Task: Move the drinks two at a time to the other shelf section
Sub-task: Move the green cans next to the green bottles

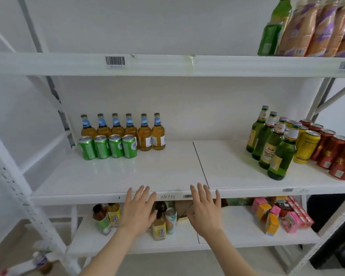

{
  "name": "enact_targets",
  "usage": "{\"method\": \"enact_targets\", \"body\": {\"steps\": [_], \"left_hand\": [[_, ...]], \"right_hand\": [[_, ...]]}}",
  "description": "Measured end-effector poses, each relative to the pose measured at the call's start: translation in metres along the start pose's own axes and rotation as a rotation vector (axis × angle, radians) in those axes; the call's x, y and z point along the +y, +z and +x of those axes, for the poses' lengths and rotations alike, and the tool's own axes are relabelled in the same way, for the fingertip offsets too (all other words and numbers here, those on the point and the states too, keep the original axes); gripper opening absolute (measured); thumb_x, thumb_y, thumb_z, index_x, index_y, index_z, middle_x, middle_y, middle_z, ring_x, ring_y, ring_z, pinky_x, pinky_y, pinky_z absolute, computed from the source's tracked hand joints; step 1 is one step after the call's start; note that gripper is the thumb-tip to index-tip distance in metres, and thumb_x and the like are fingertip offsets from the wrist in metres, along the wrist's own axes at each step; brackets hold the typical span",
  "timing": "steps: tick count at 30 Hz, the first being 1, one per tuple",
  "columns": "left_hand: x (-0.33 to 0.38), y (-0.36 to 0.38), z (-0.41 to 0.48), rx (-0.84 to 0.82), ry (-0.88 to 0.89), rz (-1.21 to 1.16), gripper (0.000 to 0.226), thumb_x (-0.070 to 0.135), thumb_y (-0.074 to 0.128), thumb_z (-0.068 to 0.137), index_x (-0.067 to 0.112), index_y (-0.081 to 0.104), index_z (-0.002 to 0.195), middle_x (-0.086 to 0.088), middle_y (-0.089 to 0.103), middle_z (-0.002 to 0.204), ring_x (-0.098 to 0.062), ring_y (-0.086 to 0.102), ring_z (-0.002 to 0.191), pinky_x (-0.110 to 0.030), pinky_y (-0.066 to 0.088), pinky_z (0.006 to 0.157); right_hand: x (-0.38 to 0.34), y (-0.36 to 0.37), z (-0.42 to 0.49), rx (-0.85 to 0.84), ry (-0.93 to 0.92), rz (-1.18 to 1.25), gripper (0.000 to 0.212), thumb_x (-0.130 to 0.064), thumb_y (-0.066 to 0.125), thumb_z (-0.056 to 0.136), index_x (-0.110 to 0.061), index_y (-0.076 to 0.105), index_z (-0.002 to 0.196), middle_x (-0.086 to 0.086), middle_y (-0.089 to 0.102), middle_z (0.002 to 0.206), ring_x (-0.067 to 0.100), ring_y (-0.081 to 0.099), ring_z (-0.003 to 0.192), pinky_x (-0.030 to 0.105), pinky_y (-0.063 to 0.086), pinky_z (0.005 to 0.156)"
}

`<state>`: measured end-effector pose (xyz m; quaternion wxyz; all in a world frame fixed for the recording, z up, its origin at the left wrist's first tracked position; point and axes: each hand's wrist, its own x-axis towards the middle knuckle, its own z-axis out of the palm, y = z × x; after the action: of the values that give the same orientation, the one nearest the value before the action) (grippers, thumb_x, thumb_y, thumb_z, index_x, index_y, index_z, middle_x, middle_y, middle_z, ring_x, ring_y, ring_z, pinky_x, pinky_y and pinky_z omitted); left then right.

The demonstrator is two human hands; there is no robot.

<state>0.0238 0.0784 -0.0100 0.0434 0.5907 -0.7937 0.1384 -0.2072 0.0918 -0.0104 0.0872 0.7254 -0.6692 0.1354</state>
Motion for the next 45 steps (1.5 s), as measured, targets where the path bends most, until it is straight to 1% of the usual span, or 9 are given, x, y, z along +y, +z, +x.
{"method": "enact_targets", "body": {"steps": [7,15,17,25,29,32,39,42,45], "left_hand": [[-0.087,0.005,0.011,0.042,0.003,0.028,0.058,0.045,0.083,0.066,0.017,0.071,0.116,-0.013,0.068,0.123,-0.032,0.063,0.117,-0.060,0.048,0.097],[-0.143,0.022,0.060,0.046,-0.019,0.058,0.062,0.047,0.082,0.066,0.018,0.070,0.119,-0.013,0.068,0.122,-0.032,0.064,0.116,-0.059,0.049,0.095],[-0.156,0.026,0.076,0.055,-0.033,0.062,0.063,0.048,0.082,0.066,0.019,0.069,0.120,-0.013,0.068,0.122,-0.032,0.064,0.115,-0.059,0.049,0.095],[-0.217,0.035,0.141,0.133,-0.101,0.034,0.065,0.046,0.081,0.068,0.018,0.064,0.125,-0.012,0.064,0.128,-0.031,0.061,0.119,-0.059,0.046,0.099],[-0.247,0.040,0.173,0.158,-0.099,0.027,0.072,0.048,0.078,0.068,0.019,0.058,0.131,-0.009,0.063,0.130,-0.031,0.058,0.122,-0.057,0.044,0.102],[-0.271,0.051,0.199,0.167,-0.081,0.034,0.069,0.049,0.075,0.073,0.019,0.055,0.132,-0.009,0.062,0.131,-0.032,0.056,0.123,-0.057,0.043,0.103],[-0.301,0.075,0.244,0.151,-0.073,-0.040,0.069,0.055,0.063,0.082,0.019,0.049,0.138,-0.005,0.058,0.138,-0.025,0.050,0.133,-0.056,0.034,0.112],[-0.305,0.082,0.258,0.098,-0.086,-0.136,0.076,0.061,0.053,0.086,0.020,0.035,0.148,0.001,0.049,0.146,-0.020,0.039,0.139,-0.051,0.021,0.119],[-0.311,0.085,0.268,0.029,-0.078,-0.213,0.076,0.068,0.051,0.082,0.025,0.035,0.144,0.006,0.052,0.142,-0.016,0.041,0.135,-0.045,0.019,0.120]], "right_hand": [[-0.079,0.015,0.042,0.014,-0.009,-0.038,0.076,-0.050,0.074,0.074,-0.017,0.051,0.138,0.010,0.054,0.141,0.031,0.049,0.132,0.060,0.030,0.107],[-0.119,0.034,0.114,0.022,-0.081,-0.024,0.073,-0.051,0.054,0.090,-0.021,0.028,0.151,0.009,0.029,0.158,0.030,0.025,0.146,0.057,0.006,0.115],[-0.125,0.037,0.135,0.012,-0.071,-0.024,0.072,-0.052,0.060,0.086,-0.021,0.038,0.147,0.010,0.039,0.153,0.031,0.035,0.142,0.059,0.017,0.114],[-0.158,0.054,0.227,0.051,-0.103,-0.022,0.075,-0.054,0.057,0.086,-0.020,0.034,0.148,0.009,0.038,0.154,0.030,0.033,0.143,0.057,0.011,0.114],[-0.179,0.068,0.268,0.093,-0.102,0.051,0.084,-0.054,0.079,0.063,-0.018,0.051,0.133,0.010,0.059,0.135,0.030,0.057,0.124,0.059,0.040,0.100],[-0.193,0.080,0.294,0.114,-0.097,0.058,0.083,-0.059,0.076,0.063,-0.019,0.056,0.134,0.009,0.059,0.136,0.030,0.056,0.126,0.057,0.041,0.100],[-0.216,0.108,0.336,0.113,-0.045,0.152,0.081,-0.061,0.060,0.075,-0.019,0.044,0.142,0.002,0.054,0.140,0.023,0.051,0.129,0.052,0.039,0.105],[-0.219,0.114,0.347,0.011,-0.005,0.292,0.080,-0.062,0.052,0.083,-0.023,0.026,0.147,-0.006,0.041,0.147,0.017,0.040,0.135,0.042,0.032,0.110],[-0.221,0.120,0.355,-0.106,0.038,0.450,0.081,-0.060,0.058,0.079,-0.025,0.022,0.143,-0.008,0.047,0.142,0.016,0.045,0.131,0.040,0.034,0.110]]}}
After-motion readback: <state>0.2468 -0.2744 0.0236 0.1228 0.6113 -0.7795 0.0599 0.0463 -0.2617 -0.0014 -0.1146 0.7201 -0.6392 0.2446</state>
